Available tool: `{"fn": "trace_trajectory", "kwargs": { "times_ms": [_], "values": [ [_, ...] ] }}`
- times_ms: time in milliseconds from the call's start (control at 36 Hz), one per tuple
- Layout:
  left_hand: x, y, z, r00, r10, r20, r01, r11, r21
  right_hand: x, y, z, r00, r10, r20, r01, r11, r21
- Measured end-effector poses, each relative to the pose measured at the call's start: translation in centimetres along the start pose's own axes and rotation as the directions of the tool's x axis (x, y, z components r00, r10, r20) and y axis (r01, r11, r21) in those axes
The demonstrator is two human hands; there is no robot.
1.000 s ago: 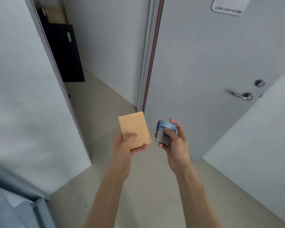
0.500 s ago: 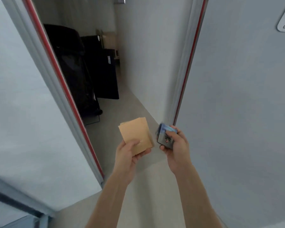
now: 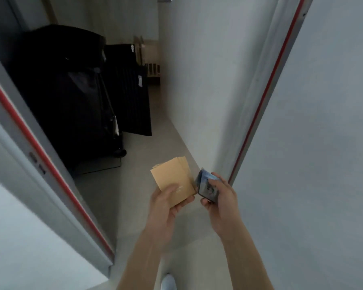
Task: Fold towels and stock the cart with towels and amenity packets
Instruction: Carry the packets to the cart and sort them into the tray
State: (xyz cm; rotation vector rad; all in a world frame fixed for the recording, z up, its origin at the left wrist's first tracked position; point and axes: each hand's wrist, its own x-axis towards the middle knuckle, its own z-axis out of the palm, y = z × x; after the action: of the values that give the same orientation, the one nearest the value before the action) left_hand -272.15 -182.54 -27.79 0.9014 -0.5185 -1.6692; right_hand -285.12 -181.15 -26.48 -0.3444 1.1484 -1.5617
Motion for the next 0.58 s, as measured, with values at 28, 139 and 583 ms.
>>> {"fn": "trace_trajectory", "kwargs": {
  "times_ms": [28, 139, 583],
  "values": [
    [2.2, 0.1, 0.6, 1.000, -0.003, 0.019, 0.004, 1.000, -0.003, 2.0, -0.4, 0.6, 1.000, -0.007, -0.009, 0.007, 1.000, -0.013],
    [10.9, 1.9, 3.3, 0.998, -0.049, 0.031, 0.050, 0.998, -0.030, 9.7, -2.7, 3.9, 0.999, -0.017, -0.051, 0.015, 0.999, -0.042],
    [36.0, 12.3, 7.0, 0.999, 0.035, -0.008, -0.036, 0.998, -0.055, 34.9, -5.1, 19.8, 0.997, 0.004, 0.082, 0.005, 0.995, -0.104]
  ]
}}
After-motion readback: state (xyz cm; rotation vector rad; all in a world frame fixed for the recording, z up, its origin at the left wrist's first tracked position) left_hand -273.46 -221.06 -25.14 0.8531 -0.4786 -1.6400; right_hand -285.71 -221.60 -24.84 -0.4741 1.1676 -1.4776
